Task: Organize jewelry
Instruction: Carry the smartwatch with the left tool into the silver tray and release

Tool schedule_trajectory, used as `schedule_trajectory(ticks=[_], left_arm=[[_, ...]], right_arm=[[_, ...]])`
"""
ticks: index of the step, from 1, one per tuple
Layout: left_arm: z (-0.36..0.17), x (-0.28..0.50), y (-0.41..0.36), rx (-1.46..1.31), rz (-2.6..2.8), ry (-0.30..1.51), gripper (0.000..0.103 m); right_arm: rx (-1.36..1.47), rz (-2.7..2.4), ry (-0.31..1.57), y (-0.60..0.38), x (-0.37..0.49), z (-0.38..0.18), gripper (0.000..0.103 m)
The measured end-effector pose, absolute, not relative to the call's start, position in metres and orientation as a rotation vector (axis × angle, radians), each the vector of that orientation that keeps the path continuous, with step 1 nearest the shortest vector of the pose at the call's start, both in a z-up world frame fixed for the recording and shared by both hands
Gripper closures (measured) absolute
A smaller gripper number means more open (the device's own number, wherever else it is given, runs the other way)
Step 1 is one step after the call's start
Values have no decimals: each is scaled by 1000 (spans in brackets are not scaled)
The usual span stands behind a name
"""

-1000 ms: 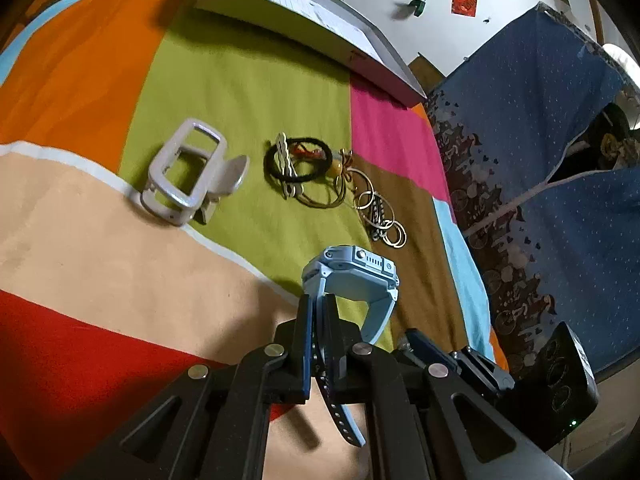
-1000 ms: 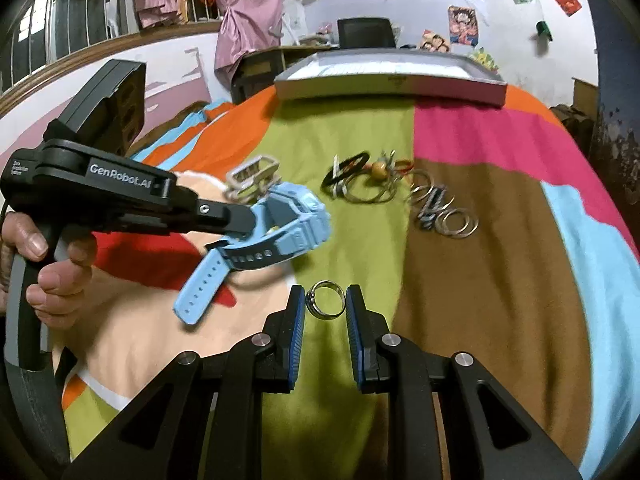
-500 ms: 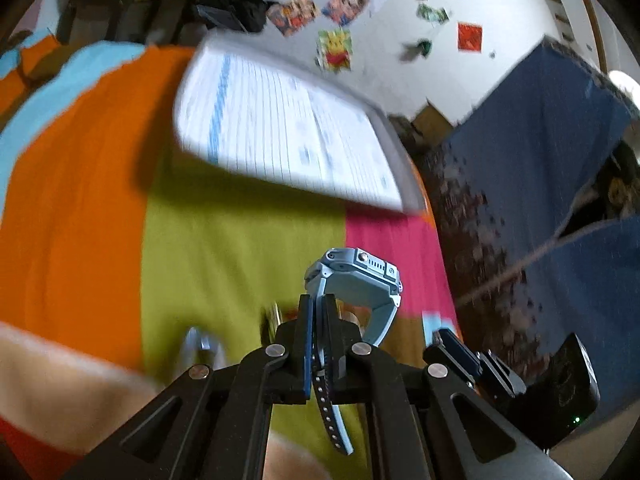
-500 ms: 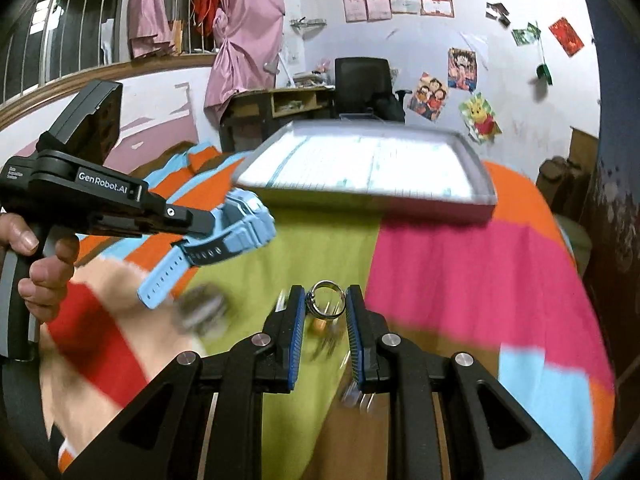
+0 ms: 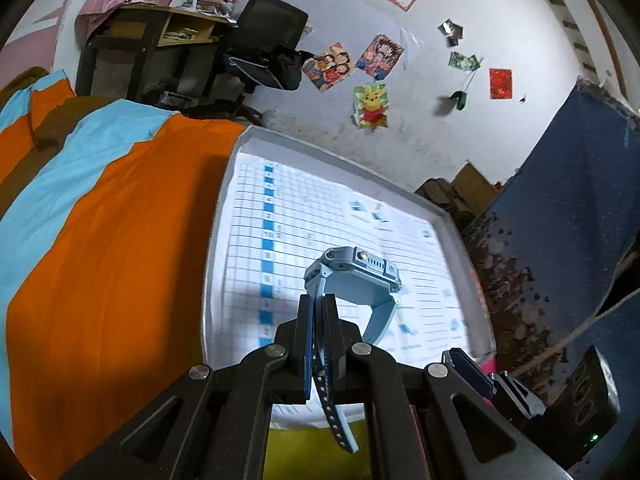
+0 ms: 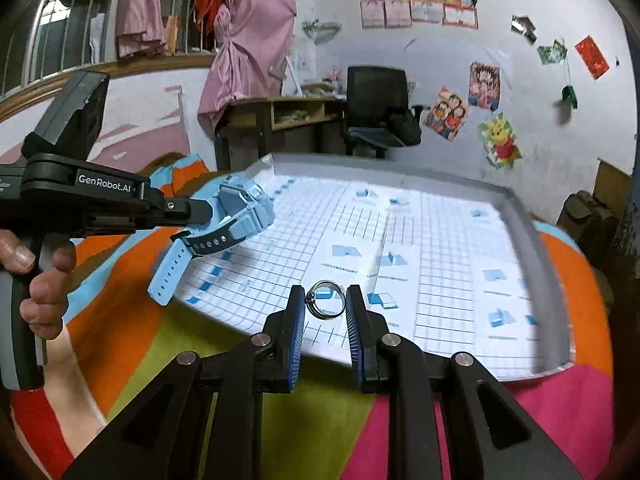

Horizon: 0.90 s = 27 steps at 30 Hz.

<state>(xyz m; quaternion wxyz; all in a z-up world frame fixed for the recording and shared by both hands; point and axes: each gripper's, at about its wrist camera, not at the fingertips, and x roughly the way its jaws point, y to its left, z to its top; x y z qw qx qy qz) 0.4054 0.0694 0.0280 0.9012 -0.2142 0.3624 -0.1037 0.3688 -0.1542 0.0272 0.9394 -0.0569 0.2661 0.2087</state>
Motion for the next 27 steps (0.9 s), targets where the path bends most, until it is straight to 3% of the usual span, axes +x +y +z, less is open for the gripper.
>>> schedule_trajectory(ticks=[7, 10, 11, 12, 18, 20, 24, 27], left_arm=[[7, 409, 70, -435, -196, 767, 95], [4, 405, 73, -461, -170, 764, 92], [4, 404, 74, -464, -161, 762, 85], [5, 403, 75, -463, -153, 761, 74], [23, 373, 76, -441, -119, 665, 29], [34, 353, 74, -423, -121, 607, 20], [53, 304, 72, -367, -94, 498, 3], [65, 264, 73, -329, -74, 433, 0]], right_arm=[[-66, 437, 602, -155, 384, 10, 84], [-52, 423, 612, -161, 382, 5, 73], [-46, 418, 608, -163, 379, 6, 65], [-43, 413, 603, -164, 378, 7, 63], [-35, 382, 534, -173, 351, 27, 60], [-33, 377, 496, -176, 334, 38, 48], [-15, 378, 426, -183, 294, 59, 39], [-2, 376, 388, -190, 266, 73, 32]])
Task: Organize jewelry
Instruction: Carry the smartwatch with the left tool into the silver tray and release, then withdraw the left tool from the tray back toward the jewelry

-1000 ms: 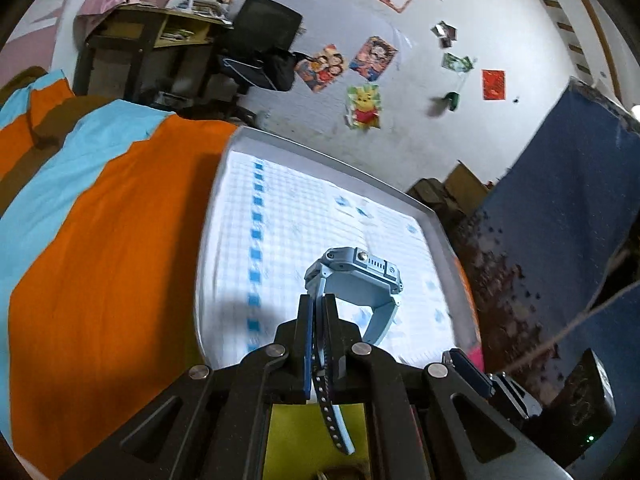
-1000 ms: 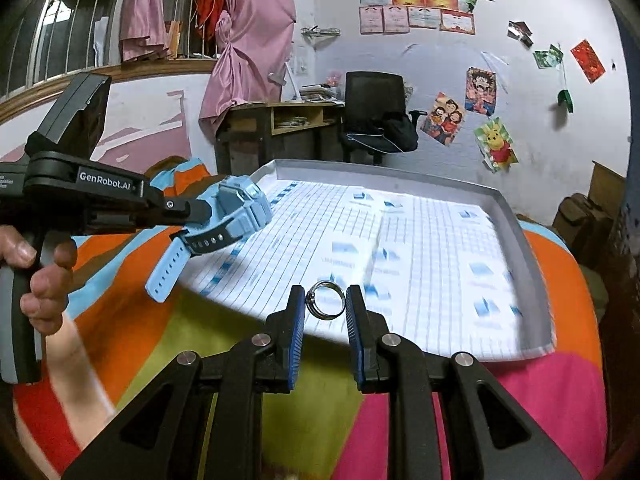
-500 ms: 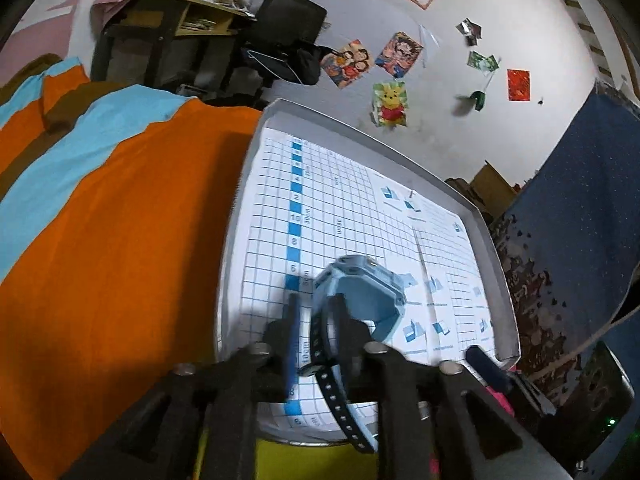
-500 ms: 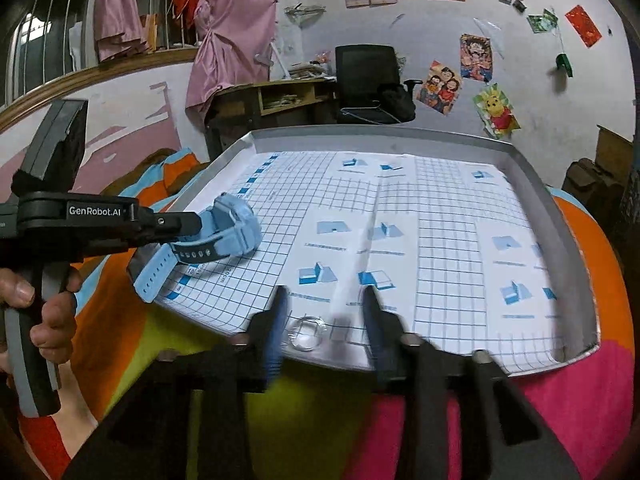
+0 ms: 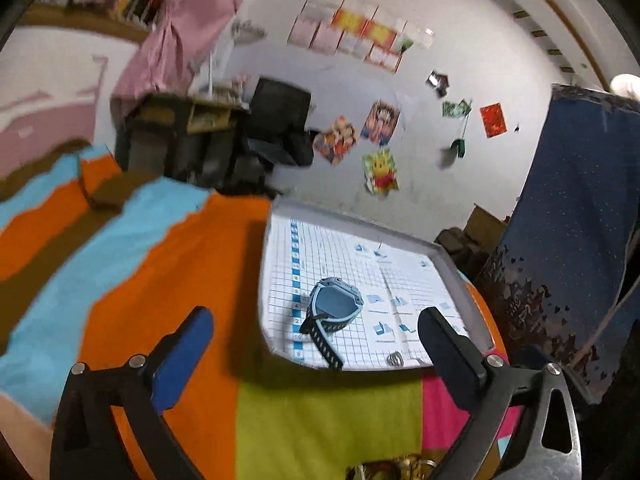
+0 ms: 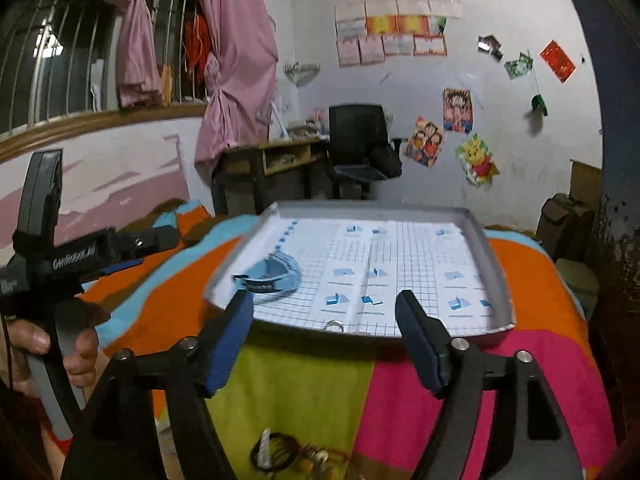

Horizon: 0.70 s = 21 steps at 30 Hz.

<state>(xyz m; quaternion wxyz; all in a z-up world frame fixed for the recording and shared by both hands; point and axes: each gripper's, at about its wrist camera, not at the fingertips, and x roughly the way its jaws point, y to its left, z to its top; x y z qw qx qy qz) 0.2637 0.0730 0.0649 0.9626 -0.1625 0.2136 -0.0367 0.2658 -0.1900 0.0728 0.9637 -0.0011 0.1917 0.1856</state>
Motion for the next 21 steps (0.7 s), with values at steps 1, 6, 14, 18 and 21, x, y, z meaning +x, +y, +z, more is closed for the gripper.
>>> schedule_trajectory(ticks=[1, 6, 14, 18, 21], left_arm=[[67, 253, 73, -316, -69, 421, 0], [72, 197, 76, -260, -30, 403, 0], [61, 114, 80, -211, -30, 396, 0], [53, 84, 80, -201, -35, 416, 0], [46, 64, 77, -206, -40, 434, 0]], right_arm=[[4, 376, 375, -192, 254, 77, 30], [3, 380, 327, -201, 203, 89, 18], [-54, 400, 271, -205, 128, 93, 8], [-94, 412, 252, -206, 94, 89, 8], [-107, 419, 253, -208, 78, 86, 8]])
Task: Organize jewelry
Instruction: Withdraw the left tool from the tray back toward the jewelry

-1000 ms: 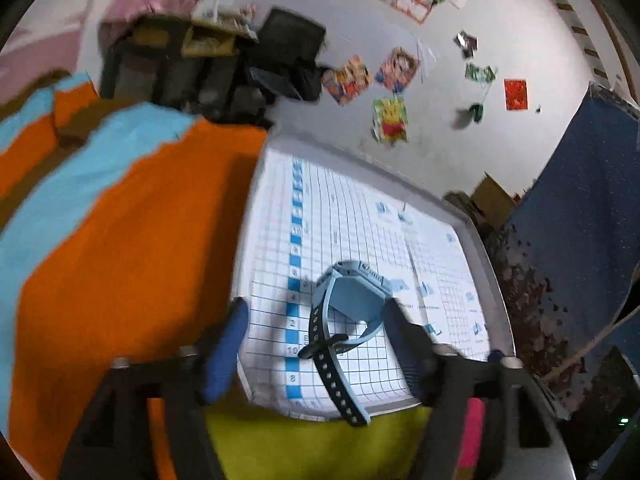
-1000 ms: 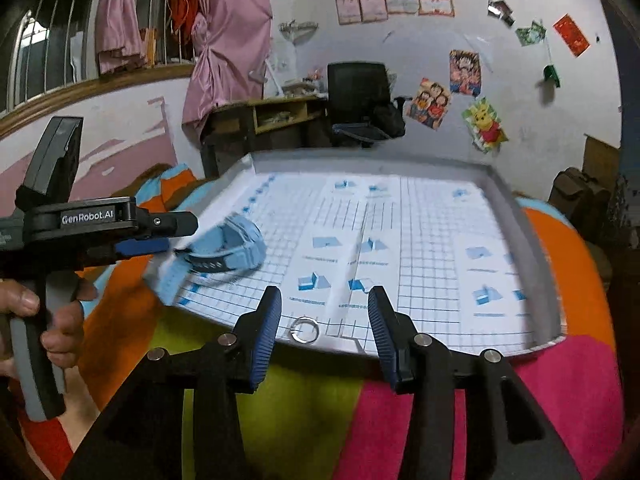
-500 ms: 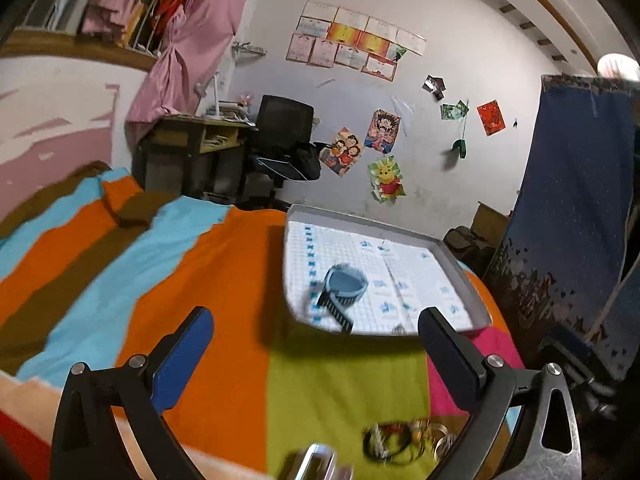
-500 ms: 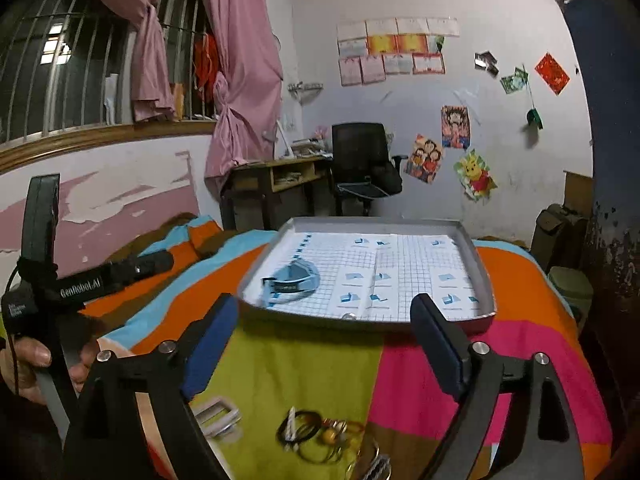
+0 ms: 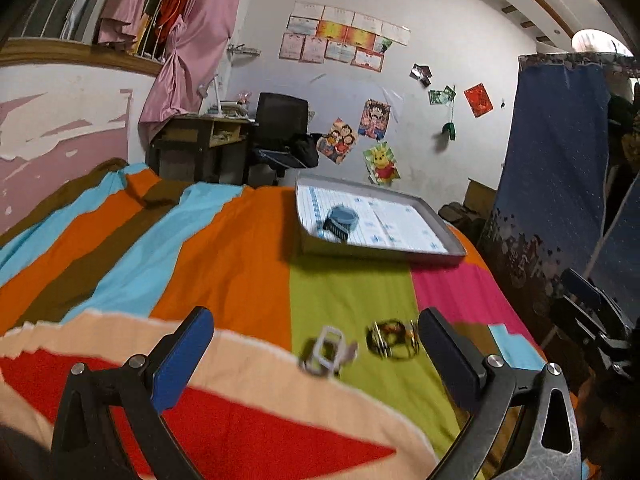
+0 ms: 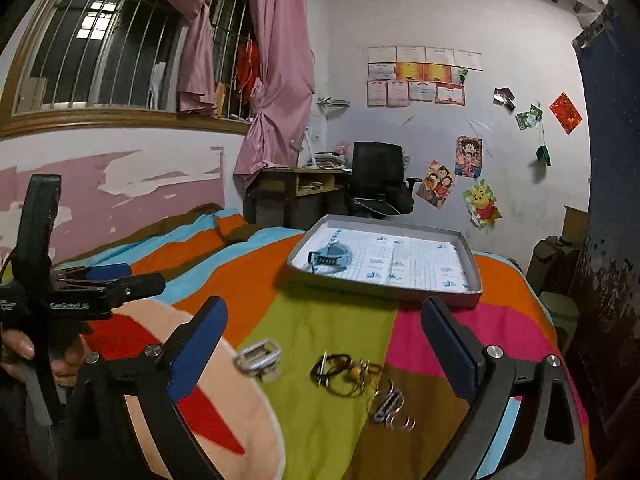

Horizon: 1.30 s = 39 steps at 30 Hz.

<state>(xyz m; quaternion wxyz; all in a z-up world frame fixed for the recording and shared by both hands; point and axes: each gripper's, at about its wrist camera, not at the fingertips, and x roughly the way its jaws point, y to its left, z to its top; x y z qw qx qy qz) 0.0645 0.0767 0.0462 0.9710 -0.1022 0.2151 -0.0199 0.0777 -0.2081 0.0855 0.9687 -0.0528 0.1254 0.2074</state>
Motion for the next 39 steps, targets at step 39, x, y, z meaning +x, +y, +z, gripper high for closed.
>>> schedule_trajectory(ticks=[39], left_arm=[[8, 100, 59, -158, 12, 533, 0]], right_arm=[[-27, 257, 421, -224, 109, 24, 8]])
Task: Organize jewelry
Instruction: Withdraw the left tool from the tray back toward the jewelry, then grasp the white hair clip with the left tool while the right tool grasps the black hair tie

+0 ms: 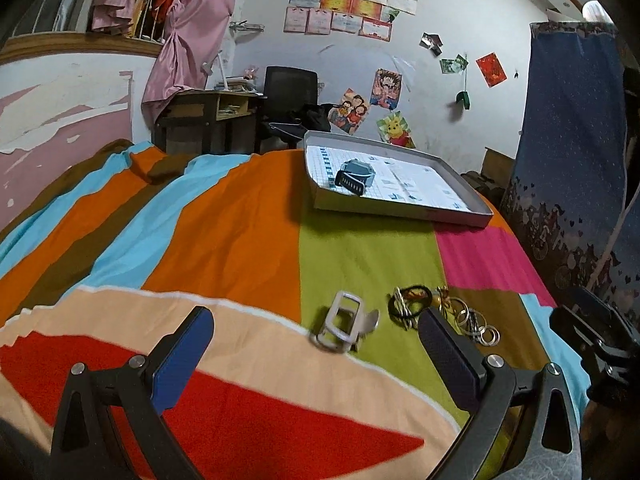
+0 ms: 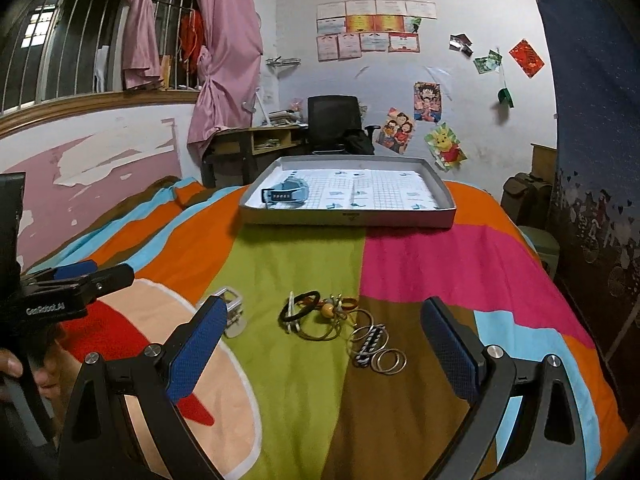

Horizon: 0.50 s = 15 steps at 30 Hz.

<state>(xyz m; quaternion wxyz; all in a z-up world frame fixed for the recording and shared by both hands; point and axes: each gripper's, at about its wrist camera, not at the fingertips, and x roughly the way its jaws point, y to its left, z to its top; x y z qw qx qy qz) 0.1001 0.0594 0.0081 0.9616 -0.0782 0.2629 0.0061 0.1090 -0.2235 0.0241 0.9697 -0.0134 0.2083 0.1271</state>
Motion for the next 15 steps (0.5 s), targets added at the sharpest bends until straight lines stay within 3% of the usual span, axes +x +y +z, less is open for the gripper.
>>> schedule_trajectory(ticks=[10, 13, 15], left_arm=[[-19, 150, 43, -114, -103, 564, 0], [-31, 157, 42, -114, -142, 597, 0], [-36, 163, 41, -116, -169, 610, 1]], right_arm=[[72, 278, 557, -238, 166, 0, 10], [84, 302, 613, -234, 186, -14, 30], [85, 324, 647, -228, 199, -23, 35]])
